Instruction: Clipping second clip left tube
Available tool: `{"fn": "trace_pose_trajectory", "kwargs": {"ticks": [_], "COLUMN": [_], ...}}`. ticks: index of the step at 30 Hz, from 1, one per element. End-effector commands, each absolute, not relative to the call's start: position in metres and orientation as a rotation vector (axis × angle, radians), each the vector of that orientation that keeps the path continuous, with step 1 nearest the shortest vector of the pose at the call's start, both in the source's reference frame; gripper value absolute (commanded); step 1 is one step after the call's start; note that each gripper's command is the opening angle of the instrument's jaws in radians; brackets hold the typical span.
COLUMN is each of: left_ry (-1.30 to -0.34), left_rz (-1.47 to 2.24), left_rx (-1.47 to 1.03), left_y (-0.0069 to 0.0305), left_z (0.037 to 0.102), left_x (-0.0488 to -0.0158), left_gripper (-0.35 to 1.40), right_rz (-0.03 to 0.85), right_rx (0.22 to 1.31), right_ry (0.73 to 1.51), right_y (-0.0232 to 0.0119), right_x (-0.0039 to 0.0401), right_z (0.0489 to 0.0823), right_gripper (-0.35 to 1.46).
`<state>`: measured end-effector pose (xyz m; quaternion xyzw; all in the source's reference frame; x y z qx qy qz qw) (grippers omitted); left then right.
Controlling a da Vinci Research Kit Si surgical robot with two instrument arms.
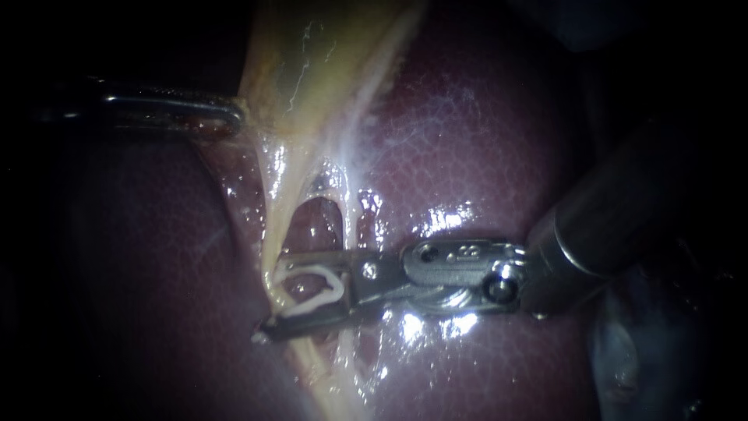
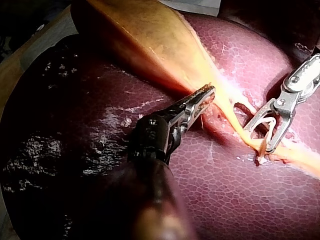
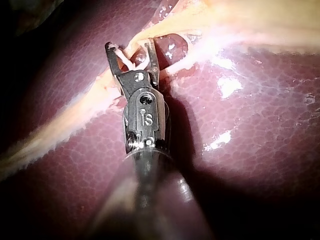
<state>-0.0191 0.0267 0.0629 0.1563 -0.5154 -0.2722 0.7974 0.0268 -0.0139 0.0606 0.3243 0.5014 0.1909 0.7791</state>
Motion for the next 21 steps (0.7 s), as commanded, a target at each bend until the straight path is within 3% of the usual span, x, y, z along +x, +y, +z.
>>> {"fn": "trace_pose_trajectory", "kwargs": {"ticks": [1,21], "left_ry": [-1.107,-1.108], "left_rz": [-0.584,-0.582], "left_rx": [0.336,0.338], "left_y": [0.0267,0.0268], "left_z": [0.0630,0.0633], "left_x": [-0.0191,-0.0187], "left_gripper": [-0.35,-0.35], "right_rz": [0.413,0.434], "right_rx": [0.701,0.721], "right_ry": [1.084,1.086], "right_y": [-0.0139,-0.0121], "right_x": [0.0268,0.0218], "right_z": [0.0605,0.0546], "right_gripper": [0.49,0.49]}}
